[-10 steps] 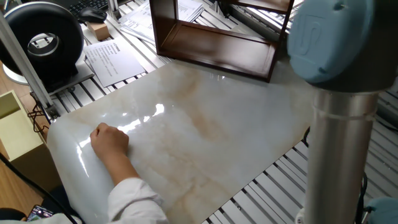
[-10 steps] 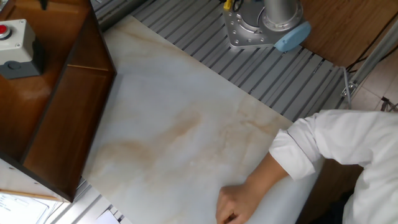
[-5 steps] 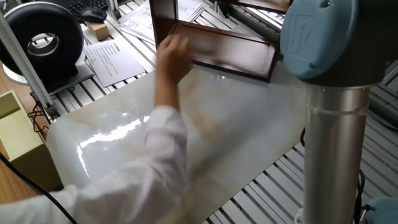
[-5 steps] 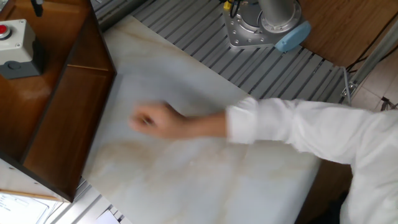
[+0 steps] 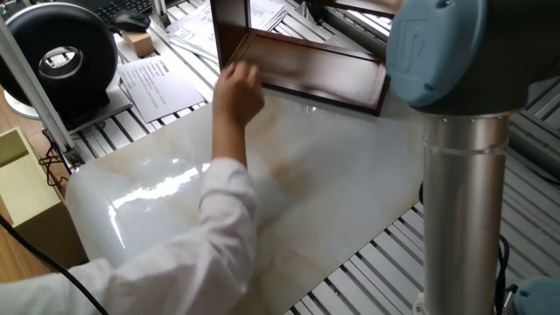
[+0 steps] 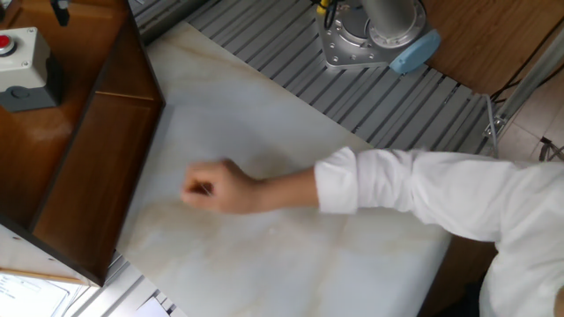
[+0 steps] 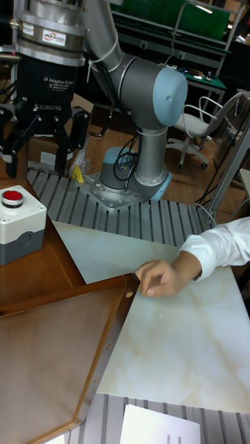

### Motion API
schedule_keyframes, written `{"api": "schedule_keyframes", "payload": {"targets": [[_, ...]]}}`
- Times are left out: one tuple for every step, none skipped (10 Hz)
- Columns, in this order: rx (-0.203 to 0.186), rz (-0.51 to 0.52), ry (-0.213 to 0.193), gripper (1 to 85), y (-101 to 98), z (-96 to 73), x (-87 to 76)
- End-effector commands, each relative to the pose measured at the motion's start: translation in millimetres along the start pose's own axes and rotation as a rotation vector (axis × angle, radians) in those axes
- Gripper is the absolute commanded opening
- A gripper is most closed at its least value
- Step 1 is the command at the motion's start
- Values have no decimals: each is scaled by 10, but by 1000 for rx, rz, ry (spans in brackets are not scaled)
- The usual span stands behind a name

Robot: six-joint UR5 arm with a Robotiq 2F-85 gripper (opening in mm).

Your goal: Take the object down from the shelf

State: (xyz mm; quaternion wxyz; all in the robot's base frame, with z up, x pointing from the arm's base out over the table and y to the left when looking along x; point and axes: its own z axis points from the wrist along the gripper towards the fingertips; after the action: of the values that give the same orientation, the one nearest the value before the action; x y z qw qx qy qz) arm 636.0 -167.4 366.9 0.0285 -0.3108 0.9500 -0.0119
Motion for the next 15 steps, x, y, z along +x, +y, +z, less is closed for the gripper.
{"api": "schedule_keyframes", "payload": {"targets": [[-83,117,1,650,228,-7,-3],[-132,223,9,467,353,-21,-9],[-106,264,25,197,292,-14,35],[-93,284,7,13,253,-10,-11],[-116,308,-29,13,297,-17,-113],[-142,347,-52,13,350,-28,-188],[-142,350,-52,13,349,-28,-188],[-137,347,-49,13,337,-26,-179],[-147,356,-55,13,360,-30,-201],[-187,394,-80,13,442,-51,-288],[-168,418,-91,13,385,-45,-312],[-140,425,-101,13,308,-37,-323],[-112,411,-76,13,255,-22,-244],[-106,414,-59,13,248,-17,-199],[-113,423,-52,13,269,-18,-185]]}}
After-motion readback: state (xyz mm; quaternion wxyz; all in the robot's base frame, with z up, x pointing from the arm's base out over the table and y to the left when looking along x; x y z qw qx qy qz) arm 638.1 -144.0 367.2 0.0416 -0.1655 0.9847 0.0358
